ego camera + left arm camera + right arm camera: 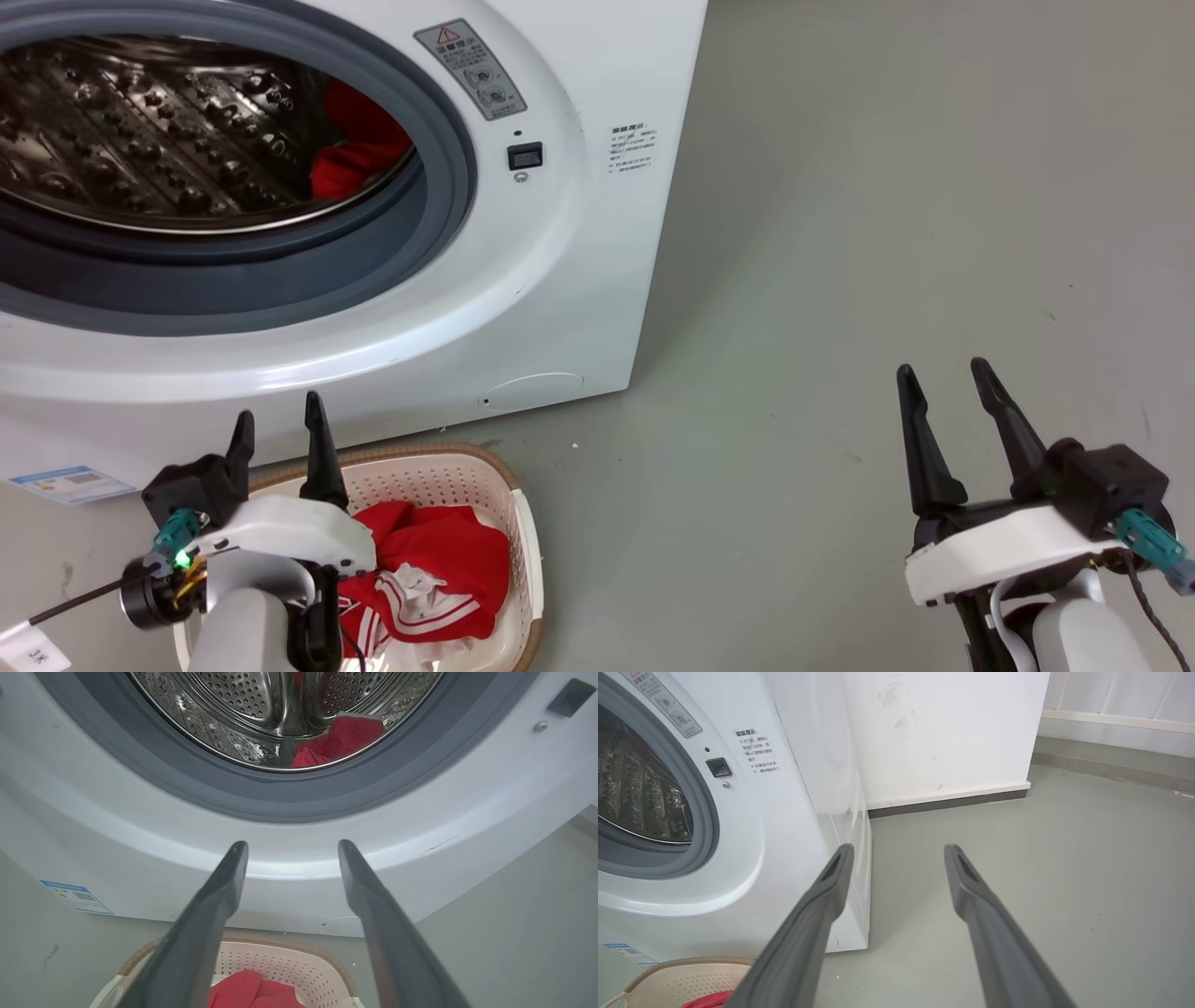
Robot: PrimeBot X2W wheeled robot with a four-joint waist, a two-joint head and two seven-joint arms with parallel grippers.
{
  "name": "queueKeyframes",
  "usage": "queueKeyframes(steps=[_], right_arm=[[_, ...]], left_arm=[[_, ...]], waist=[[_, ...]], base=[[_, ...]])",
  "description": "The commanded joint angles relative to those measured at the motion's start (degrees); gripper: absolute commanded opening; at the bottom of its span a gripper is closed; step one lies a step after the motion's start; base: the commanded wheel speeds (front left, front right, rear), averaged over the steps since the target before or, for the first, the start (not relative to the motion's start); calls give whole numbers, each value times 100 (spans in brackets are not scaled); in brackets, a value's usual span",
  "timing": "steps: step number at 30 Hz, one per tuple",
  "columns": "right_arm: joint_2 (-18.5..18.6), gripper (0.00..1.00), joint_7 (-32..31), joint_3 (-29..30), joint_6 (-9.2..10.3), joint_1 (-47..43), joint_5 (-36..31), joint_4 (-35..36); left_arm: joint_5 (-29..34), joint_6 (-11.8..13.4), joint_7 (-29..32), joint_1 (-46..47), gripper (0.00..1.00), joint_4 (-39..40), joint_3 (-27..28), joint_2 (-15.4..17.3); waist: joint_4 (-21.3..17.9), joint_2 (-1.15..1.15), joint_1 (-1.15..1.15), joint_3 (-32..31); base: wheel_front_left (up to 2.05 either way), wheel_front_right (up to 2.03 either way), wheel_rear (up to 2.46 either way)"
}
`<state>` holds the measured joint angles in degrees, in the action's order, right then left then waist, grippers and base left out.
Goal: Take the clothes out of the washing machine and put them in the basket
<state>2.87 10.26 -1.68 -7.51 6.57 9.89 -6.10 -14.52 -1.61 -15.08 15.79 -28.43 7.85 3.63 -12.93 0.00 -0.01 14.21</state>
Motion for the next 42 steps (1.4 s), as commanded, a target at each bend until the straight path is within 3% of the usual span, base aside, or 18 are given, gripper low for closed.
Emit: queueKeyframes(steps=[1,10,20,30,42], right_arm=[[2,100,-4,18,4,-110,14,26],[1,100,7,-53,4,-11,186,6],[-1,100,266,-324,4,373,420,-143],[-1,100,459,-646,4,747,849,-470],[-1,100,493,-985,4,1151,1292,-548]], left_arm=[[68,-22,-13,3,100,52,-9,15],[351,-126,59,996,100,-10,-133,505],[478,-189,871,2569,100,-806,-134,1437],[526,-366,2327,3910,100,-1493,-287,2291],[686,-419,4467,5007,100,-1173,-570,3021]], waist=[[-23,0,1,-27],[-331,0,1,89],[-858,0,1,655],[-1233,0,1,1542],[-1652,0,1,2446]], base=[[0,0,0],[0,0,0],[0,0,0],[0,0,0],[0,0,0]])
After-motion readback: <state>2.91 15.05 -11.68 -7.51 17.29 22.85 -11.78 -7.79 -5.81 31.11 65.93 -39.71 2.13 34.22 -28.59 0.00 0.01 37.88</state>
